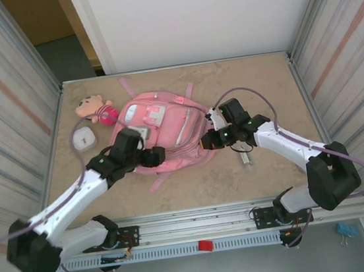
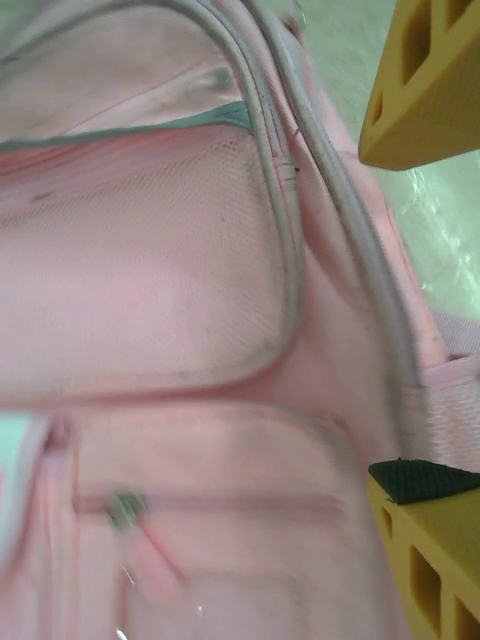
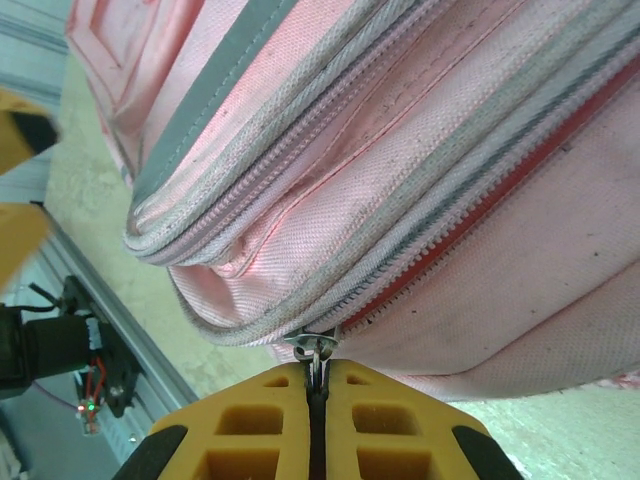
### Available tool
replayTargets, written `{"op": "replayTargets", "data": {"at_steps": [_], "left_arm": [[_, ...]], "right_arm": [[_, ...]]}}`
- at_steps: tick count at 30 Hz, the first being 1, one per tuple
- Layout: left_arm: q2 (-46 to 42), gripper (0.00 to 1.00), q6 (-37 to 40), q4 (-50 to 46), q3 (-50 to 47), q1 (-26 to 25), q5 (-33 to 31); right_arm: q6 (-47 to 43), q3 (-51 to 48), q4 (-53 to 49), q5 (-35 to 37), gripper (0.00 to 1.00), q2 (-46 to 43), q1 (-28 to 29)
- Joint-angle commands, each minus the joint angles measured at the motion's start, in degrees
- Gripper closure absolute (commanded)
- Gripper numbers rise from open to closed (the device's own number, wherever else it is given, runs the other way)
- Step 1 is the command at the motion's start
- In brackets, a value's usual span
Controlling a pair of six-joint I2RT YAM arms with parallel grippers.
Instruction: Pack the student bag
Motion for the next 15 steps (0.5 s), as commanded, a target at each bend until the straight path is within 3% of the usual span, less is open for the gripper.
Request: {"op": "replayTargets", "data": {"at_steps": [1, 3, 7, 10, 15], "left_arm": [[-7.24, 0.22, -26.14, -4.71, -8.32, 0.36, -4.95], [-10.86, 0.21, -29.04, 0.09, -13.03, 0.55, -5.24], [-12.62, 0.21, -26.18, 13.04, -18.08, 2.16, -5.53], [-8.74, 0.21, -24.18, 19.62, -18.7, 7.03, -2.43], [4.77, 0.2, -21.04, 28.53, -14.38, 15.97, 7.64]], "right_arm": [[1.47, -0.38, 0.77, 3.5, 1.0, -2.69, 1.27], [1.28, -0.54, 0.47, 4.38, 1.0, -3.44, 2.48], [1.58, -1.42, 0.49, 6.04, 1.0, -5.09, 5.84], [3.29, -1.95, 0.81, 6.94, 1.0, -6.04, 8.37], [5.93, -1.48, 1.27, 10.0, 1.0, -6.05, 14.29]]}}
